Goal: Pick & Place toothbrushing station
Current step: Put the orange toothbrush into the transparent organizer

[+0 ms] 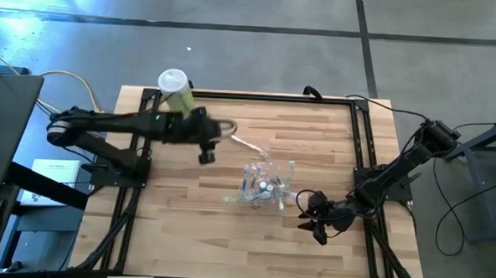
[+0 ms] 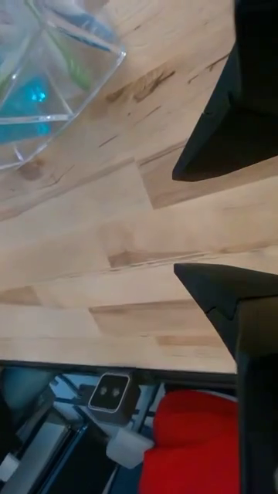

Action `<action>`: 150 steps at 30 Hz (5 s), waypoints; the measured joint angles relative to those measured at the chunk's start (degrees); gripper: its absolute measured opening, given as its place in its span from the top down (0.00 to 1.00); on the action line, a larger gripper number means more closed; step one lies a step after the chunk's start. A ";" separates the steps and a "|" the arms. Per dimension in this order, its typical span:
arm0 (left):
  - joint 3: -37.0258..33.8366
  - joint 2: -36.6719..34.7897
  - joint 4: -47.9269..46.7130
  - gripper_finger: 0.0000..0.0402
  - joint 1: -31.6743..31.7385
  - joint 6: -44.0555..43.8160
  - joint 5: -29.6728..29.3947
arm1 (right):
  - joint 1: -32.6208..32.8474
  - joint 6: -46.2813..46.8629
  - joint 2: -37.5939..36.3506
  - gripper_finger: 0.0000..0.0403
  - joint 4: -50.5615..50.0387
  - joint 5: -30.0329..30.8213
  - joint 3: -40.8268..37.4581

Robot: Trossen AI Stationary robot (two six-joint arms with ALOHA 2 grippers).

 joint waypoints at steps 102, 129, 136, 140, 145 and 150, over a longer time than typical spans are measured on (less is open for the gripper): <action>-44.34 -6.06 93.97 0.98 -37.30 -11.13 -30.97 | 0.42 -6.25 1.36 0.57 6.32 0.18 0.00; -33.11 35.06 129.26 0.96 -25.41 -7.38 -6.29 | 2.17 -11.57 1.34 0.57 10.94 1.73 -0.02; -32.10 38.58 129.27 0.96 -22.10 -10.97 -3.03 | 2.62 -12.06 1.36 0.57 11.44 1.95 -0.02; -31.86 41.78 129.31 0.96 -22.00 -12.91 -3.04 | 2.62 -12.06 1.36 0.57 11.41 2.44 -0.02; -31.77 44.61 129.34 0.96 -22.34 -15.91 -4.30 | 2.62 -12.00 1.36 0.57 11.47 2.60 -0.02; -31.80 44.99 129.35 0.96 -24.15 -15.30 -4.73 | 2.62 -11.91 1.36 0.57 11.46 2.60 -0.02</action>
